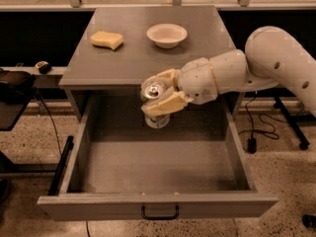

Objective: Place 7up can into top drawer

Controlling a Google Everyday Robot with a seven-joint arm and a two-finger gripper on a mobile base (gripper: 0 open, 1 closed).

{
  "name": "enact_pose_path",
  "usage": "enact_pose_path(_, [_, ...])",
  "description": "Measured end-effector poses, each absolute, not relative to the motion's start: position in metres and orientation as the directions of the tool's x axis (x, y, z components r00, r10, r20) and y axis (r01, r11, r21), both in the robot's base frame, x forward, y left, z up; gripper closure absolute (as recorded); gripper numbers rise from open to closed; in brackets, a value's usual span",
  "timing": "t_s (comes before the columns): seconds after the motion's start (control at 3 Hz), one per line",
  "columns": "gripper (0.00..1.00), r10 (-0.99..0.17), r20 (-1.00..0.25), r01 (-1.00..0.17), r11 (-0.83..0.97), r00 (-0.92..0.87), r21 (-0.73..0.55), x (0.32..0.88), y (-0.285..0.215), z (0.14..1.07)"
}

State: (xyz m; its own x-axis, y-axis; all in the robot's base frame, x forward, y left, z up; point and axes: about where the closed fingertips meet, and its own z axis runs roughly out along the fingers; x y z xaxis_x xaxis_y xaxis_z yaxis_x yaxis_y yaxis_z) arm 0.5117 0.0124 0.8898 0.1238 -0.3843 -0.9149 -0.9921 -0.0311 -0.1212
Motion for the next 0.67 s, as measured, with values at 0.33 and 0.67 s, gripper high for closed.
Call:
enact_pose_path(0.33, [1.0,-0.289,-0.955,-0.997,0.004,0.067,-0.071,0.519,0.018,0.858])
enact_pose_path(0.67, [1.0,-0.133,-0.991,-0.998,0.056,-0.01,0.003,0.522,0.033,0.797])
